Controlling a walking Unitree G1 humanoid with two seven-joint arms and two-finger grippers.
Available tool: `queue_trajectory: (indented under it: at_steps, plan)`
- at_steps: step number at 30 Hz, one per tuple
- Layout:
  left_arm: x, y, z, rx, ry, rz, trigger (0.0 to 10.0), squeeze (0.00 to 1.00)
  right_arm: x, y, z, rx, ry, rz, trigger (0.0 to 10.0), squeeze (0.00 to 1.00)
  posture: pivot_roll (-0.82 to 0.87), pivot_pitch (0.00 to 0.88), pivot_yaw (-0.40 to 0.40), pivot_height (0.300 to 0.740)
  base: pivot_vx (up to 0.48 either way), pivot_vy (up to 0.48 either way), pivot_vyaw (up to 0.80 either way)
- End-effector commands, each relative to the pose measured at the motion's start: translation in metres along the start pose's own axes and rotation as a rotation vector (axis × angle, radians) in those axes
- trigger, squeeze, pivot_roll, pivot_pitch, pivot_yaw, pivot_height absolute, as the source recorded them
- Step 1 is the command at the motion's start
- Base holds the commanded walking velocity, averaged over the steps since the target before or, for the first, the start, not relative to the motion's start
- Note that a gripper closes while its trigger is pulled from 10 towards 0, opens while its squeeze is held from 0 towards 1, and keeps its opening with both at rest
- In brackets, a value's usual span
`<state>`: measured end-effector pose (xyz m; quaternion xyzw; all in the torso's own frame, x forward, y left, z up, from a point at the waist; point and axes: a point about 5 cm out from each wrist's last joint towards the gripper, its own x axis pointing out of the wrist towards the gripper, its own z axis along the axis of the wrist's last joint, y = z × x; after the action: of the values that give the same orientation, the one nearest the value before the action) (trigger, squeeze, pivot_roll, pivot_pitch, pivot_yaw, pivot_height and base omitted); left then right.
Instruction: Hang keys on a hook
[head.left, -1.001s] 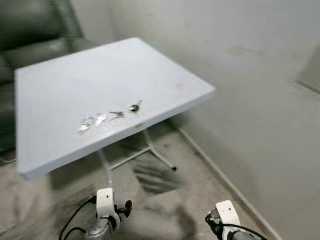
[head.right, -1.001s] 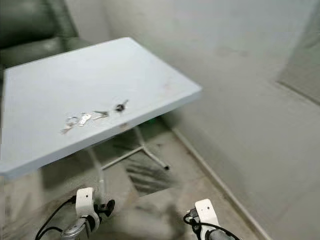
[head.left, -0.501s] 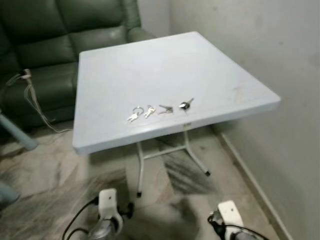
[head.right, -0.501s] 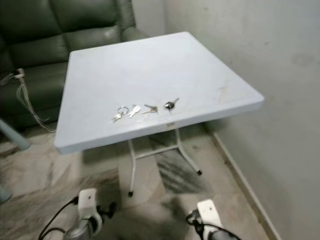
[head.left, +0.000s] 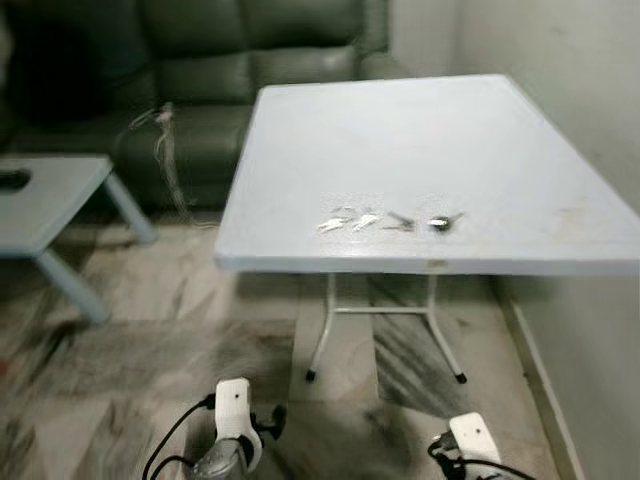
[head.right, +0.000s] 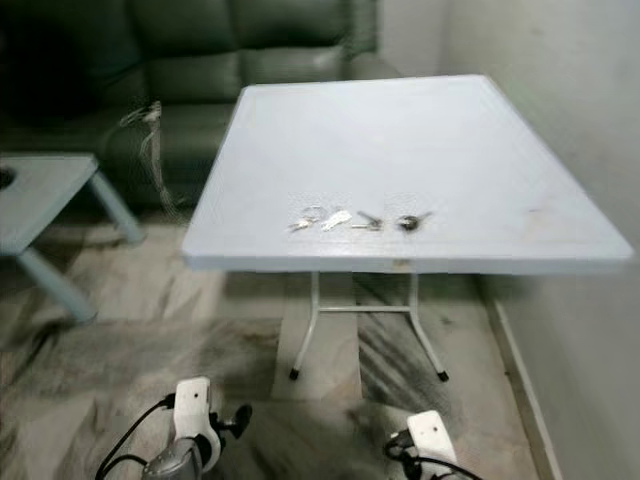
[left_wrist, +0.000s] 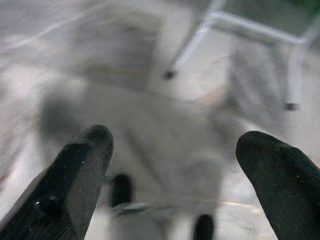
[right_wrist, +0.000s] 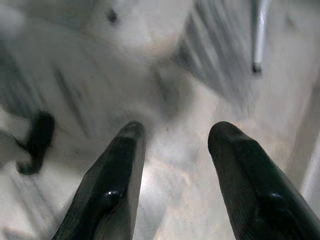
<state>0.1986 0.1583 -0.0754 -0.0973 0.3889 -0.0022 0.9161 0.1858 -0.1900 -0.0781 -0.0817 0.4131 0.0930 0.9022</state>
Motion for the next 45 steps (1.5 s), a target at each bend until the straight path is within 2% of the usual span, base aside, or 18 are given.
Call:
queue_trajectory:
  at_steps: [1,6,9,13,15,17,19,21,22,25,26,30,35,36,38,45]
  plan:
    - [0.002,-0.005,0.007,0.006,-0.023,-0.01,10.0,0.0,-0.002,0.002,-0.007,0.026,0.009,0.008,10.0,0.0,-0.05,0.0,-0.005,0.74,0.0,0.0,0.52]
    - [0.002,-0.004,0.008,0.018,-0.033,-0.013,10.0,0.0,-0.002,0.0,-0.004,0.073,-0.013,0.003,10.0,0.0,-0.04,0.0,-0.005,0.74,0.0,0.0,0.1]
    - [0.004,-0.007,0.016,0.033,-0.073,-0.037,10.0,0.0,0.0,0.0,0.009,0.115,-0.08,0.016,10.0,0.0,-0.04,0.0,-0.006,0.74,0.0,0.0,0.0]
    - [0.005,-0.012,0.027,0.013,-0.131,-0.065,10.0,0.0,0.003,0.0,0.023,0.131,-0.149,0.032,10.0,0.0,-0.04,0.0,-0.008,0.74,0.0,0.0,0.0]
    - [0.007,-0.017,0.042,0.006,-0.205,-0.1,10.0,0.0,0.004,0.002,0.039,0.143,-0.232,0.06,10.0,0.0,-0.03,0.0,-0.011,0.74,0.0,0.0,0.0]
    - [0.007,-0.019,0.048,0.0,-0.238,-0.112,10.0,0.0,0.005,0.003,0.046,0.147,-0.266,0.074,10.0,0.0,-0.03,0.0,-0.01,0.74,0.0,0.0,0.0]
    - [0.007,-0.024,0.068,0.004,-0.333,-0.144,10.0,0.0,0.005,0.004,0.064,0.146,-0.357,0.112,10.0,0.0,-0.03,0.0,-0.014,0.74,0.0,0.0,0.0]
    - [0.007,-0.025,0.072,0.004,-0.35,-0.149,10.0,0.0,0.005,0.004,0.068,0.149,-0.374,0.116,10.0,0.0,-0.03,0.0,-0.014,0.74,0.0,0.0,0.0]
    - [0.007,-0.028,0.082,0.009,-0.402,-0.168,10.0,0.0,0.004,0.003,0.077,0.161,-0.421,0.133,10.0,0.0,-0.02,0.0,-0.016,0.74,0.0,0.0,0.0]
    - [0.005,-0.03,0.092,0.029,-0.454,-0.18,10.0,0.0,0.003,0.003,0.086,0.147,-0.467,0.147,10.0,0.0,-0.01,0.0,-0.018,0.74,0.0,0.0,0.0]
    - [0.002,-0.033,0.101,0.035,-0.511,-0.204,10.0,0.0,0.001,0.002,0.098,0.152,-0.531,0.167,10.0,0.0,-0.01,0.0,-0.018,0.74,0.0,0.0,0.0]
    - [-0.002,-0.036,0.109,0.068,-0.582,-0.234,10.0,0.0,-0.003,0.0,0.112,0.15,-0.604,0.182,10.0,0.0,-0.01,0.0,-0.021,0.74,0.0,0.0,0.0]
    - [-0.018,-0.044,0.129,0.122,-0.736,-0.272,10.0,0.0,-0.015,-0.005,0.137,0.134,-0.751,0.2,10.0,0.0,0.0,0.0,-0.032,0.74,0.0,0.0,0.0]
    - [-0.018,-0.044,0.129,0.122,-0.736,-0.272,10.0,0.0,-0.015,-0.005,0.137,0.134,-0.751,0.2,10.0,0.0,0.0,0.0,-0.032,0.74,0.0,0.0,0.0]
    - [-0.029,-0.047,0.15,0.108,-0.825,-0.286,10.0,0.0,-0.025,-0.008,0.158,0.131,-0.84,0.2,10.0,0.0,0.0,0.0,-0.038,0.74,0.0,0.0,0.0]
    - [-0.041,-0.05,0.173,0.1,-0.897,-0.287,10.0,0.0,-0.034,-0.012,0.18,0.139,-0.911,0.191,10.0,0.0,0.0,0.0,-0.038,0.74,0.0,0.0,0.0]
